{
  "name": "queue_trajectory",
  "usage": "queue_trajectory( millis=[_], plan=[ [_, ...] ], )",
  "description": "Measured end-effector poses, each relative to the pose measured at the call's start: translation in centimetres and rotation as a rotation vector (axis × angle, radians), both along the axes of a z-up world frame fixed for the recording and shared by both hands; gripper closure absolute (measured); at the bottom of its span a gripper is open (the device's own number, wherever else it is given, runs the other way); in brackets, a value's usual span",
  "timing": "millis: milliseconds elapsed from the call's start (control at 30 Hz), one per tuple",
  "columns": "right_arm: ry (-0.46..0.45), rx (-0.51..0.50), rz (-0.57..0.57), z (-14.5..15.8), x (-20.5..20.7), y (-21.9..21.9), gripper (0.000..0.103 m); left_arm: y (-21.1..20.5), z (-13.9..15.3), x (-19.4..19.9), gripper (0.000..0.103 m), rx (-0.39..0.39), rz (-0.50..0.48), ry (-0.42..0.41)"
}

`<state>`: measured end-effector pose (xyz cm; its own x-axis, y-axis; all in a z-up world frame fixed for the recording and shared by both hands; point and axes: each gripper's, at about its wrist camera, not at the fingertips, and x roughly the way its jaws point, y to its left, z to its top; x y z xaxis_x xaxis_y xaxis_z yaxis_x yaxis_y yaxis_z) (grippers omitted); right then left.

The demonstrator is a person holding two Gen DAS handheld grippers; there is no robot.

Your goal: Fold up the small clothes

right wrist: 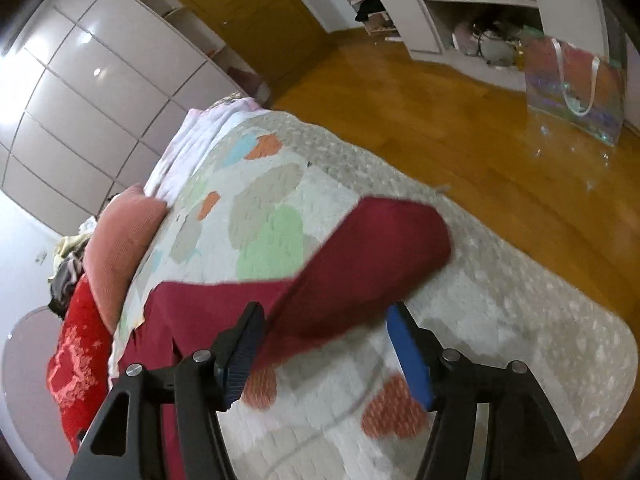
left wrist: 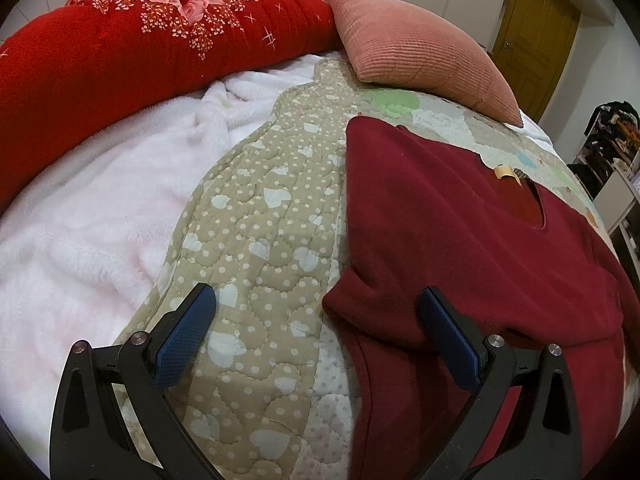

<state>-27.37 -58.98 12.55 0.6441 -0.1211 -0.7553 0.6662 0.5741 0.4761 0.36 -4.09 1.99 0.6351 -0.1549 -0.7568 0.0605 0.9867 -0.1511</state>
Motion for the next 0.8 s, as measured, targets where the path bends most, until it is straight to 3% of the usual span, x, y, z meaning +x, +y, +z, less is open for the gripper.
queue_trajectory(
  millis=[133, 267, 300, 333, 367, 400, 467, 500, 567, 633, 733, 800],
  plan=[
    [0.080, -0.067, 0.026, 0.6, 3.5, -0.7, 0.041, 0.0, -0.1, 0.0, 0.001, 0.001, 0.000, 0.002],
    [0.235, -0.026, 0.095, -3.1, 7.2, -1.9, 0.040, 0.0, 0.0, 0.0, 0.001, 0.000, 0.000, 0.002],
    [0.248, -0.028, 0.120, -4.4, 7.4, -2.2, 0.046, 0.0, 0.0, 0.0, 0.001, 0.001, 0.000, 0.002],
    [0.223, -0.050, 0.116, -4.6, 7.0, -2.4, 0.054, 0.0, 0.0, 0.0, 0.001, 0.001, 0.000, 0.002],
    [0.208, -0.068, 0.107, -4.4, 6.5, -2.6, 0.082, 0.0, 0.0, 0.0, 0.001, 0.001, 0.000, 0.002],
    [0.203, -0.058, 0.098, -4.4, 5.8, -3.3, 0.097, 0.0, 0.0, 0.0, 0.001, 0.001, 0.000, 0.002],
    [0.116, 0.001, 0.053, -3.4, 4.1, -5.2, 0.097, 0.1, 0.0, 0.0, 0.001, -0.001, 0.000, 0.001],
    [0.106, -0.020, 0.034, -2.4, 3.8, -5.7, 0.097, 0.0, 0.0, 0.0, 0.001, 0.000, 0.000, 0.002],
    [0.025, -0.094, -0.007, 1.5, 3.2, -7.1, 0.097, 0.0, 0.0, 0.1, 0.001, 0.000, 0.000, 0.001],
    [-0.136, -0.142, -0.005, 6.6, 3.5, -7.9, 0.097, 0.0, -0.1, 0.1, 0.001, -0.001, 0.001, -0.001],
    [-0.254, -0.267, 0.096, 11.9, 6.0, -6.2, 0.097, 0.0, 0.1, 0.0, 0.001, -0.008, 0.003, -0.007],
    [-0.339, -0.355, 0.227, 14.8, 8.6, -3.1, 0.097, 0.3, 0.5, -0.2, 0.001, -0.027, 0.007, -0.026]
  ],
)
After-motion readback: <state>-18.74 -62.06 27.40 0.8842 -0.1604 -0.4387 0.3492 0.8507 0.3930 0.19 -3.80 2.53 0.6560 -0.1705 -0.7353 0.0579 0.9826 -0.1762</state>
